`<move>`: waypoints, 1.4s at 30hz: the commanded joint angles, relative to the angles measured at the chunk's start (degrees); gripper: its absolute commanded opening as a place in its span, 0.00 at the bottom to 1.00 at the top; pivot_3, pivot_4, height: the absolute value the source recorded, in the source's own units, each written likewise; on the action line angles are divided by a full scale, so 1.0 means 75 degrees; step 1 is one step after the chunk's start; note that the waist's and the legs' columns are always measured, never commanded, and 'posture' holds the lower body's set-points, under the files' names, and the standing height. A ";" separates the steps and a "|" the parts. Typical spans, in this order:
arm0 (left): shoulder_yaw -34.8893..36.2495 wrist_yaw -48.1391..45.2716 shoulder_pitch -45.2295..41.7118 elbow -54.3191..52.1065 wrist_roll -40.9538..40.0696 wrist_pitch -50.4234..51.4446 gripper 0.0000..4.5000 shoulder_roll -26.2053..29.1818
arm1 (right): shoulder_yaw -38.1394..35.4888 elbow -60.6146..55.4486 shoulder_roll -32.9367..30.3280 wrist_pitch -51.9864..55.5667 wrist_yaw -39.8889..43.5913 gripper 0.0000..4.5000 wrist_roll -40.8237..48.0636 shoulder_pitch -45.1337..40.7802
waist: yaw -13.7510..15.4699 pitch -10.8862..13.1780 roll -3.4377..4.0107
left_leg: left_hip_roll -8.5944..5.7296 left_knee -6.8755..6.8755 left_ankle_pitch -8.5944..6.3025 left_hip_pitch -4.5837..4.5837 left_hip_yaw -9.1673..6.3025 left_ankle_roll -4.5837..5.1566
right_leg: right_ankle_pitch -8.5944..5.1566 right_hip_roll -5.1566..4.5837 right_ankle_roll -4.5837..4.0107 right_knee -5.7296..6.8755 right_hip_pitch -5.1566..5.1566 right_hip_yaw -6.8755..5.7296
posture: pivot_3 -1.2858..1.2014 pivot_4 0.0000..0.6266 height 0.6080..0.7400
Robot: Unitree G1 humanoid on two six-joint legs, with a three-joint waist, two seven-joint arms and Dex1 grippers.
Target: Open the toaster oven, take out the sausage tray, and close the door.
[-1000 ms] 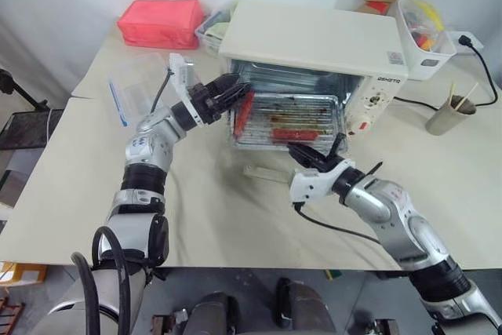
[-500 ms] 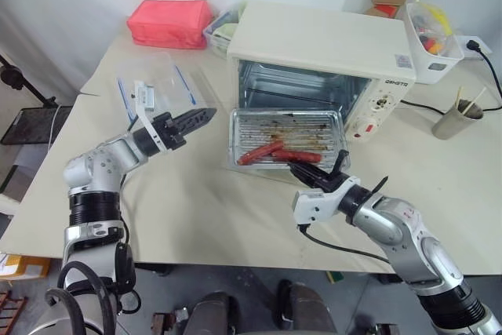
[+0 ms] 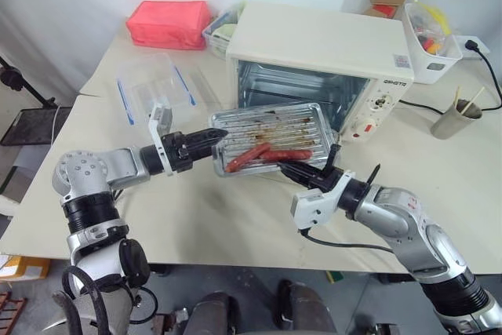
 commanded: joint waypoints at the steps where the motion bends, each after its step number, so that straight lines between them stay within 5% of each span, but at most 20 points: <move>1: 0.0093 0.0304 -0.0123 -0.0084 -0.0573 0.0051 0.44 -0.0012 | -0.0008 -0.0046 0.0066 -0.0220 0.0013 0.00 0.0217 -0.0109 | -0.0008 0.0000 0.0000 | 0.0000 -0.0001 0.0001 0.0000 -0.0001 -0.0001 | 0.0000 0.0000 0.0000 0.0000 0.0000 0.0001 | 0.52 0.24 1.00; 7: -0.0043 0.1343 0.0040 0.0363 -0.1603 0.0051 0.02 0.0046 | -0.0024 0.0101 0.0030 -0.0349 0.0021 0.00 0.0294 -0.0140 | -0.0003 0.0000 0.0000 | 0.0000 -0.0001 0.0000 0.0003 -0.0002 -0.0004 | 0.0000 -0.0003 0.0000 0.0004 -0.0001 0.0021 | 0.52 0.24 1.00; 14: 0.0081 0.3009 0.0034 0.1489 -0.3483 0.0051 0.00 0.0176 | -0.0249 0.0044 0.0113 -0.0165 0.0204 0.00 0.0930 0.0004 | -0.0004 0.0000 -0.0001 | -0.0001 -0.0001 0.0000 0.0007 -0.0003 -0.0005 | 0.0000 -0.0005 0.0000 0.0009 -0.0001 0.0051 | 0.52 0.24 1.00; 18: 0.0298 0.4248 0.0437 0.1769 -0.4693 0.0051 0.00 0.0061 | -0.0385 -0.0019 -0.0039 -0.0201 0.0404 0.23 0.1315 0.0053 | -0.0009 -0.0003 -0.0005 | -0.0007 -0.0002 -0.0001 0.0016 -0.0002 -0.0006 | 0.0000 -0.0012 0.0000 0.0024 -0.0001 0.0062 | 0.52 0.24 1.00; 22: -0.0374 0.5953 0.1355 0.1185 -0.7223 -0.0999 0.00 0.0162 | -0.0511 -0.0126 -0.0283 -0.0593 0.0723 0.47 0.2100 0.0356 | -0.0008 -0.0003 -0.0006 | -0.0005 -0.0005 -0.0002 0.0029 -0.0003 -0.0008 | 0.0000 -0.0021 0.0000 0.0039 -0.0001 0.0072 | 0.52 0.24 1.00; 28: -0.0302 0.6506 0.2511 -0.0292 -0.7895 -0.1847 0.00 0.0077 | -0.1392 -0.0082 -0.0696 -0.0873 0.1133 0.47 0.3739 0.1067 | 0.0028 -0.0003 -0.0007 | -0.0013 -0.0001 -0.0004 0.0046 -0.0001 -0.0011 | 0.0000 -0.0029 -0.0001 0.0038 0.0017 0.0089 | 0.52 0.24 1.00; 31: -0.0035 0.6285 0.3250 -0.1000 -0.7895 -0.2055 0.00 0.0118 | -0.2145 0.0343 -0.0907 -0.0703 0.1511 0.34 0.4911 0.1555 | 0.0019 -0.0003 -0.0007 | -0.0012 -0.0021 -0.0004 0.0111 -0.0001 -0.0011 | -0.0001 -0.0015 -0.0002 -0.0006 0.0097 0.0085 | 0.52 0.24 1.00; 35: 0.0533 0.6008 0.4237 -0.2045 -0.7895 -0.2621 0.00 -0.0173 | -0.2972 0.1149 -0.1026 0.0240 0.2093 0.03 0.6345 0.1916 | 0.0007 -0.0004 -0.0009 | -0.0001 -0.0030 -0.0008 0.0128 -0.0001 -0.0016 | -0.0002 -0.0020 -0.0004 -0.0031 0.0120 0.0090 | 0.52 0.24 1.00; 42: 0.1151 0.5944 0.6003 -0.3823 -0.7895 -0.3945 0.00 -0.0980 | -0.2941 0.3127 -0.0942 0.0353 0.3313 0.01 0.6693 0.1598 | 0.0013 -0.0004 -0.0008 | 0.0007 -0.0026 -0.0010 0.0129 0.0004 -0.0019 | -0.0006 -0.0044 -0.0011 -0.0036 0.0121 0.0097 | 0.52 0.24 1.00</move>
